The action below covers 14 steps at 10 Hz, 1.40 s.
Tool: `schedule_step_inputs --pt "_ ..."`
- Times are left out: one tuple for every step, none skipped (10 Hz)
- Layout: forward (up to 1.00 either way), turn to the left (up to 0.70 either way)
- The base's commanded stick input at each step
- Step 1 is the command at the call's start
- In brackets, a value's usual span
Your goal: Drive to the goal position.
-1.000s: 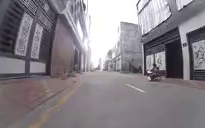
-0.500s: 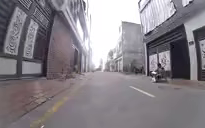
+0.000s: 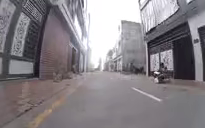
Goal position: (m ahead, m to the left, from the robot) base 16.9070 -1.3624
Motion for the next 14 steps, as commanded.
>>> schedule_step_inputs --pt "0.85 0.0" --pt "0.85 0.0" --pt "0.85 0.0" --pt "0.85 0.0" --pt "0.85 0.0" --pt "0.85 -0.09" --pt "0.85 -0.26" --pt "0.85 -0.34" --pt "0.85 -0.34" --pt "0.85 -0.02" --pt "0.85 0.0" --pt "0.85 0.0" --pt "0.85 0.0" --pt "0.85 0.0"
